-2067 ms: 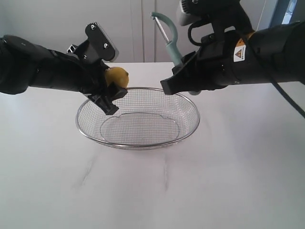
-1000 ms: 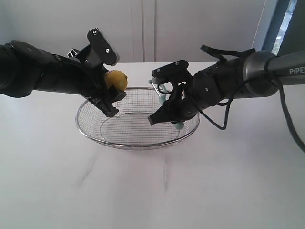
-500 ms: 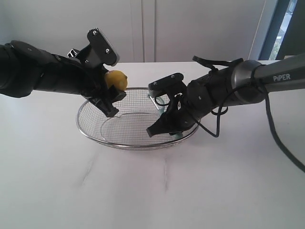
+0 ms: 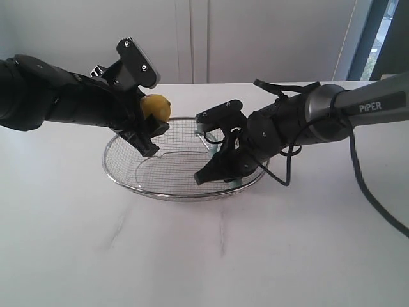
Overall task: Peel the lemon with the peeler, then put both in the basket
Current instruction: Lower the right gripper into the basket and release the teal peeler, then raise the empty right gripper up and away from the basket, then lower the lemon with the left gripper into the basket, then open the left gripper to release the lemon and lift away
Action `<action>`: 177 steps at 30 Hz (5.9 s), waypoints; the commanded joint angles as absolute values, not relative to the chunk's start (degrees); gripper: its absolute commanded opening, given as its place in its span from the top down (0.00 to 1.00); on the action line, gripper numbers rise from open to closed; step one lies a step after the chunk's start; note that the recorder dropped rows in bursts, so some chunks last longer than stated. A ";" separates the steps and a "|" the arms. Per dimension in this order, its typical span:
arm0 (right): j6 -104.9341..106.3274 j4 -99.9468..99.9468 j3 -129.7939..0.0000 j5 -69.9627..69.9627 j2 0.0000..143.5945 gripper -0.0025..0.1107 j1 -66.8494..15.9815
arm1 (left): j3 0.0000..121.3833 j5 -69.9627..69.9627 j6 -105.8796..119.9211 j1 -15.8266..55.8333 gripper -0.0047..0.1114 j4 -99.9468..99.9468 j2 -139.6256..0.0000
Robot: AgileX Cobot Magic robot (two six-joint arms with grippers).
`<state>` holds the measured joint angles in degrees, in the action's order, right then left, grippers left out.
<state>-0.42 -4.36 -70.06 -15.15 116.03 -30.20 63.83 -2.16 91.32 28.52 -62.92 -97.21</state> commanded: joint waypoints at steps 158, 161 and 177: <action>-0.50 -4.90 -64.57 -34.62 76.19 0.98 -30.28 | 87.40 42.03 46.14 23.14 0.60 -28.62 -102.90; -1.78 -4.96 -64.57 -34.62 76.07 0.98 -30.28 | 87.40 42.03 44.66 23.14 0.77 -28.62 -99.64; -17.72 -18.31 -62.74 -37.48 61.45 0.98 -30.28 | 79.52 44.39 31.32 20.23 0.96 -15.63 -77.24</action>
